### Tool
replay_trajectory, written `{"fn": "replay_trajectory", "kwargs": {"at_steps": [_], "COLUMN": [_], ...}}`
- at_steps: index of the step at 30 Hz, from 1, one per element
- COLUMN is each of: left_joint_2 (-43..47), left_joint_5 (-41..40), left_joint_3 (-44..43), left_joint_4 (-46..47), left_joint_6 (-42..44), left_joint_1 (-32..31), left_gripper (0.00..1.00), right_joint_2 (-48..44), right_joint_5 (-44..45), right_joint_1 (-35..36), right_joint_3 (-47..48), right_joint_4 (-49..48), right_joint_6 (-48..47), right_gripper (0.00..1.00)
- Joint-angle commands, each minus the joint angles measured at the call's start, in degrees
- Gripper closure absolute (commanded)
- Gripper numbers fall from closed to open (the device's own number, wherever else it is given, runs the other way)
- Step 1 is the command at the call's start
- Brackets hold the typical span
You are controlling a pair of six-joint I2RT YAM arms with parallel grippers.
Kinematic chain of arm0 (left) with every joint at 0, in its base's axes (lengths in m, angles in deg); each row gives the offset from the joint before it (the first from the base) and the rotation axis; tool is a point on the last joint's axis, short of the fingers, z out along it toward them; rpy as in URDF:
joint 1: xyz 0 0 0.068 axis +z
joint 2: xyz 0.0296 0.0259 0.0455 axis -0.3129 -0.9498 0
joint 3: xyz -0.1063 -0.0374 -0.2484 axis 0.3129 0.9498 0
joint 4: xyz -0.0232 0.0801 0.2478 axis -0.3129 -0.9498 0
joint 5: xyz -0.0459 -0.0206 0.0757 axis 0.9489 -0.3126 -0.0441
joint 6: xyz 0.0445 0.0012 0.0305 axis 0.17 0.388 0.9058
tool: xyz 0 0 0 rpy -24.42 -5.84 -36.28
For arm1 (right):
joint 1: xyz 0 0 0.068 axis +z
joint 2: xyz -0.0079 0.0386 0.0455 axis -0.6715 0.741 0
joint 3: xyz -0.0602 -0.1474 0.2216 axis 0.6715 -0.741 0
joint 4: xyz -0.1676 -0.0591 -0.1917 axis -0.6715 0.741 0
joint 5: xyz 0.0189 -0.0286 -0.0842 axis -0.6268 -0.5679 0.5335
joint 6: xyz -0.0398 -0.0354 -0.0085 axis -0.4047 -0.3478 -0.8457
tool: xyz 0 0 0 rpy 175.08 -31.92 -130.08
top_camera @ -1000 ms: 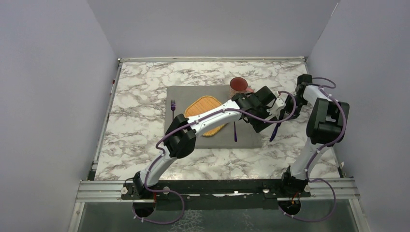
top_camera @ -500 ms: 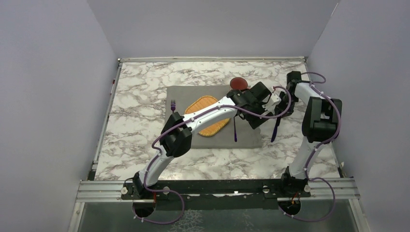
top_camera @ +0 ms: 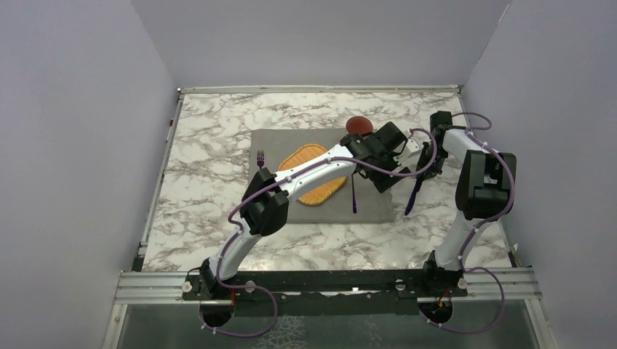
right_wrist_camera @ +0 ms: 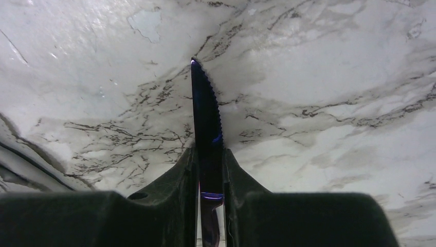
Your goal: Set the dinner table for one person
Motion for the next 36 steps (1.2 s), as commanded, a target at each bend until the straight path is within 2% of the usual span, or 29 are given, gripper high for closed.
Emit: {"fn": "replay_trajectory", "kwargs": {"at_steps": [1,16,23,36], "left_joint_2": [3.34,3.8,4.3,5.45], "left_joint_5": [-1.2,-0.58,0.08,1.76], "left_joint_3": [0.32,1.07,1.41,2.43], "left_joint_4": [0.54,0.49,0.6,0.61], "left_joint_6": [0.31,-0.04,-0.23,-2.08], "left_joint_1": [0.25,0.34,0.35,2.39], "left_gripper": [0.14,0.14,0.14,0.14], "right_joint_2": [-1.61,-10.48,-10.9,-14.44], "right_joint_5": [4.67,5.35,5.96,1.83], "right_joint_1": [0.86,5.7,5.8,5.8], "right_joint_3": [-2.33,-0.34,-2.77,-8.41], "right_joint_4": [1.63,6.71,6.84,7.86], "right_joint_6": [0.54,0.51,1.12,3.05], "right_gripper": [0.95,0.97,0.82,0.76]}}
